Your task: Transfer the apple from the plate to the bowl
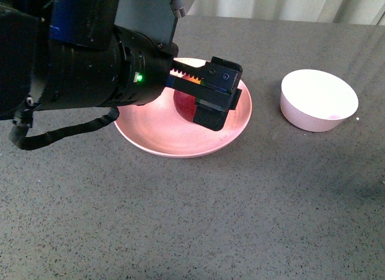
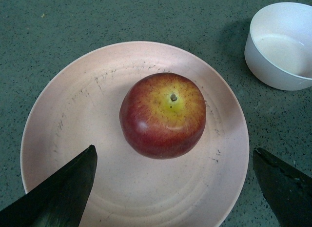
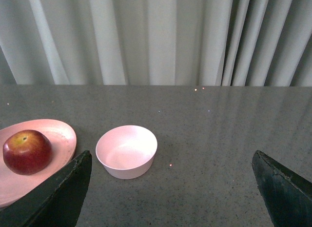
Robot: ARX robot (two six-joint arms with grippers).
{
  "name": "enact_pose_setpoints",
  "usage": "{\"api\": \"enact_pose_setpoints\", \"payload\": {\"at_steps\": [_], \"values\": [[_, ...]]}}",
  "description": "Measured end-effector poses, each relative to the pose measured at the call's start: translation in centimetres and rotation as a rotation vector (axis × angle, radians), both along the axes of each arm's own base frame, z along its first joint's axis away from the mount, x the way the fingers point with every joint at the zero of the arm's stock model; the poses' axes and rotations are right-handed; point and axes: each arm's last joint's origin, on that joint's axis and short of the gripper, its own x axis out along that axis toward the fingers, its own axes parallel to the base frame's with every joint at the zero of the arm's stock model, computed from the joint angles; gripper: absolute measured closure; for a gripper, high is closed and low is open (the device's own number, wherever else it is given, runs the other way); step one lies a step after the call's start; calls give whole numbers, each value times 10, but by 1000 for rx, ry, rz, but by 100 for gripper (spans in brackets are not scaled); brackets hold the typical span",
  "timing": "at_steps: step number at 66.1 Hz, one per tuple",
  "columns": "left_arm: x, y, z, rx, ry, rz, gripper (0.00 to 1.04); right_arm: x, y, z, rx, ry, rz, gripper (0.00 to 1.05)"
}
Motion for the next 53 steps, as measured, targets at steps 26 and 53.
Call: {"api": "enact_pose_setpoints", "payload": {"at_steps": [26, 53], "values": [[18, -12, -12, 21, 23, 22, 9, 0, 0, 0, 0, 0, 0, 9], [32, -26, -22, 41, 39, 30, 9, 0, 0, 0, 0, 0, 0, 9]]}}
